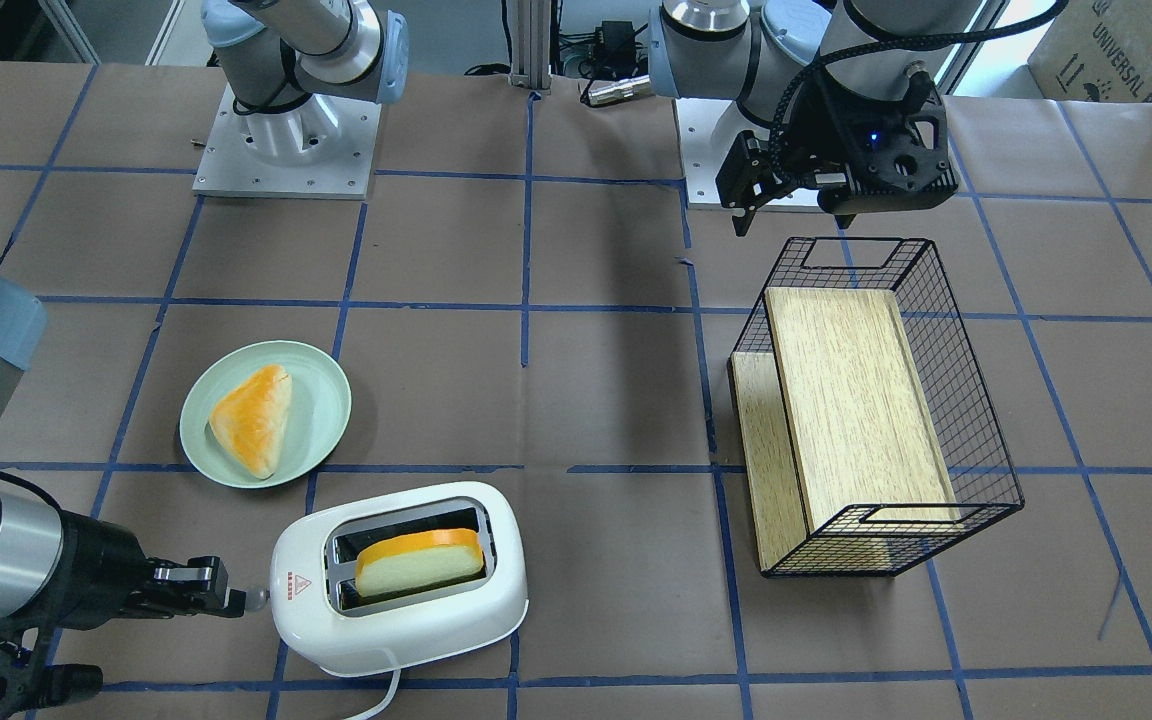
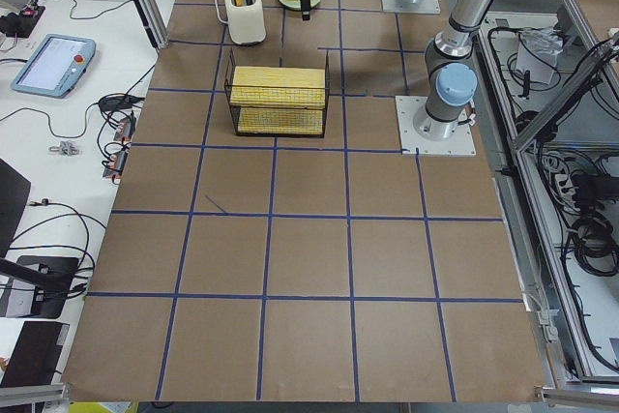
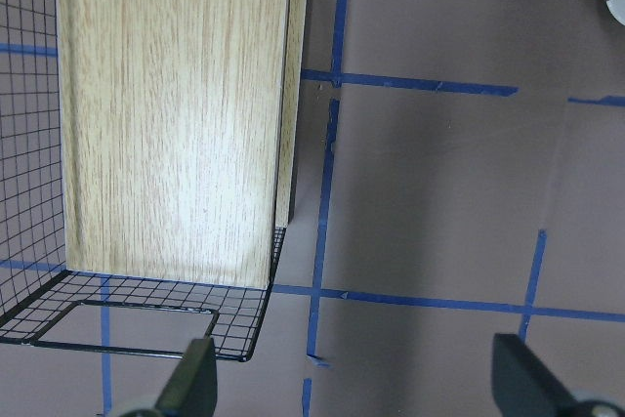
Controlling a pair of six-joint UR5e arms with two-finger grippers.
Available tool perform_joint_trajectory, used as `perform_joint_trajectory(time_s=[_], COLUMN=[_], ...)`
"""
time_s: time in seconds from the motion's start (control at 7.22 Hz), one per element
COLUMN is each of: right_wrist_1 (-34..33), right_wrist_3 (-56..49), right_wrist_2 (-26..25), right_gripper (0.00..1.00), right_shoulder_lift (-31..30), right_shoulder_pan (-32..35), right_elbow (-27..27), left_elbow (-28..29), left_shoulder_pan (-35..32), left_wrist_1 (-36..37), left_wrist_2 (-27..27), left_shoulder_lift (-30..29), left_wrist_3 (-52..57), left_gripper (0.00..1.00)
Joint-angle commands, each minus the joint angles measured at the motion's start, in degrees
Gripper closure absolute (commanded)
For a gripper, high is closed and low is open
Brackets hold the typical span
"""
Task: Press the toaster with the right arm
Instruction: 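Lower the right gripper onto the toaster lever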
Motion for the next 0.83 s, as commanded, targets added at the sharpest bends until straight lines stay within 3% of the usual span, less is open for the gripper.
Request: perform_joint_trajectory(time_s=[0.0, 0.69], right_wrist_1=[-0.01, -0.19], right_wrist_3=[-0.05, -0.58], right_wrist_2=[-0.03, -0.03], right_gripper=[0.95, 0.95], right_shoulder_lift=[0.32, 1.11], right_shoulder_pan=[0.00, 0.00], right_elbow=[0.05, 0.14], left_elbow=[-0.01, 0.08], left_shoulder_pan=[0.09, 0.00], left_wrist_1=[0.05, -0.03], left_wrist_2=[0.00, 0.00], left_shoulder_lift=[0.00, 0.00], left_wrist_3=[0.00, 0.00], left_gripper=[0.00, 0.00])
